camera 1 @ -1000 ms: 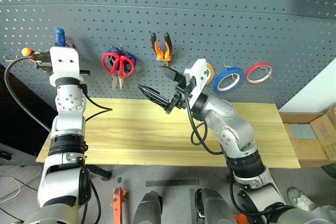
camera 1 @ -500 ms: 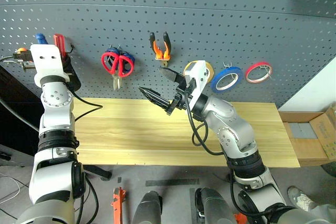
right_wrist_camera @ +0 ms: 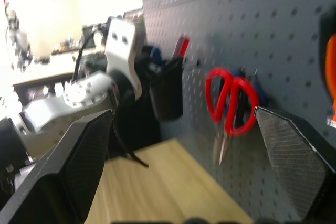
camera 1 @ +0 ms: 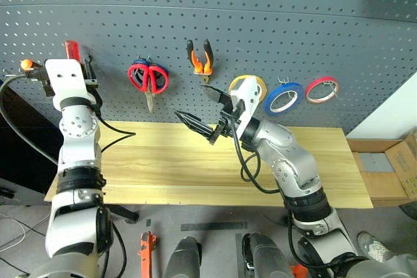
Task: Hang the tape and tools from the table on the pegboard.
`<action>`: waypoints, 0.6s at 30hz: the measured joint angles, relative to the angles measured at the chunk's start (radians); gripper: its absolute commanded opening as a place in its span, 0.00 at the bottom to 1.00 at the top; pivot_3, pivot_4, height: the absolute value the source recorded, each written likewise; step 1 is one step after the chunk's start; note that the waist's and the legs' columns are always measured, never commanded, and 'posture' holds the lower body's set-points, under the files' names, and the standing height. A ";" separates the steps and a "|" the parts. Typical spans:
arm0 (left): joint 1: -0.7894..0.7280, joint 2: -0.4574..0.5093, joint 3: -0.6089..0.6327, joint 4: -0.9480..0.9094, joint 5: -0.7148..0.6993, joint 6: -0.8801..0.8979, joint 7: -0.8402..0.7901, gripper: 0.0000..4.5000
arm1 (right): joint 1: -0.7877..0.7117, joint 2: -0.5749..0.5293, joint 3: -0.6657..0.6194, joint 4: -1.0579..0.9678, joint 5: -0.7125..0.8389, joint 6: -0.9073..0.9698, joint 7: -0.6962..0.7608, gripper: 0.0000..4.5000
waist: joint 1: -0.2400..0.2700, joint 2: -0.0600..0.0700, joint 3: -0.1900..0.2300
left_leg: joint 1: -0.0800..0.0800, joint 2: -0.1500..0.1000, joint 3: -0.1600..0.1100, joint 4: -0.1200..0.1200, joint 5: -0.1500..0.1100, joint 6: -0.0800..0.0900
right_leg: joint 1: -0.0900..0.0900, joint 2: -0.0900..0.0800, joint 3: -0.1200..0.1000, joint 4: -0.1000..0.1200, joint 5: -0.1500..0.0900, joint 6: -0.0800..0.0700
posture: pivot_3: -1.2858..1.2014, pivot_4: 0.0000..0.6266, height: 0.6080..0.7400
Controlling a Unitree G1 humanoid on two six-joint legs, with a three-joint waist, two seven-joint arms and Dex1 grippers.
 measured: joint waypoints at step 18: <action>0.387 -0.348 -0.284 -0.574 -0.058 0.582 -0.185 0.86 | 0.340 -0.168 -0.018 -0.089 -0.115 -0.003 -0.101 1.00 | 0.006 0.002 -0.004 | 0.006 0.000 0.000 0.002 0.001 0.002 | 0.007 0.000 0.000 0.000 -0.004 0.005 | 0.54 0.23 1.00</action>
